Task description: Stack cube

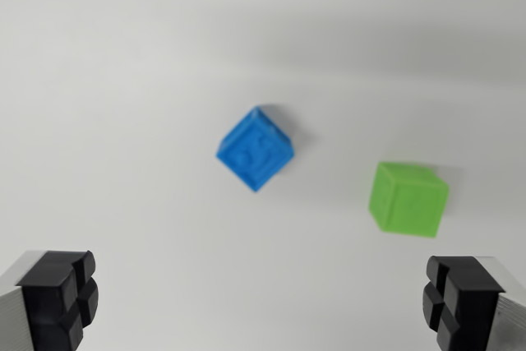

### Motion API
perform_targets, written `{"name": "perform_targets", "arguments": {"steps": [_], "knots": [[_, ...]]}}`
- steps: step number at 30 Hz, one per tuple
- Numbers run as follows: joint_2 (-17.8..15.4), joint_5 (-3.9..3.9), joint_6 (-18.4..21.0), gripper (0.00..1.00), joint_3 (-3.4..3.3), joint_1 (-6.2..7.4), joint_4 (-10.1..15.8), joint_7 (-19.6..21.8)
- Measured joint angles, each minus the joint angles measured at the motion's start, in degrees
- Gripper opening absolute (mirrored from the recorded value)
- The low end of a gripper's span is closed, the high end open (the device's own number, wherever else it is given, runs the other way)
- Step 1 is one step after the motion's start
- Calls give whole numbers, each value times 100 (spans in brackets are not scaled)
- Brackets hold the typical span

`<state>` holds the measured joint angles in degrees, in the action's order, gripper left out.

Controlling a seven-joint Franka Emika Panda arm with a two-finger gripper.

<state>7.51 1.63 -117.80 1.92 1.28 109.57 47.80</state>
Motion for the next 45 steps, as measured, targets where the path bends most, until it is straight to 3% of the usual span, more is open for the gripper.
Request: {"name": "perform_targets", "arguments": {"steps": [21, 45], "knots": [[-1, 0, -33, 100, -16, -2, 51, -10], [-65, -19, -552, 100, -144, -145, 655, -204]]}}
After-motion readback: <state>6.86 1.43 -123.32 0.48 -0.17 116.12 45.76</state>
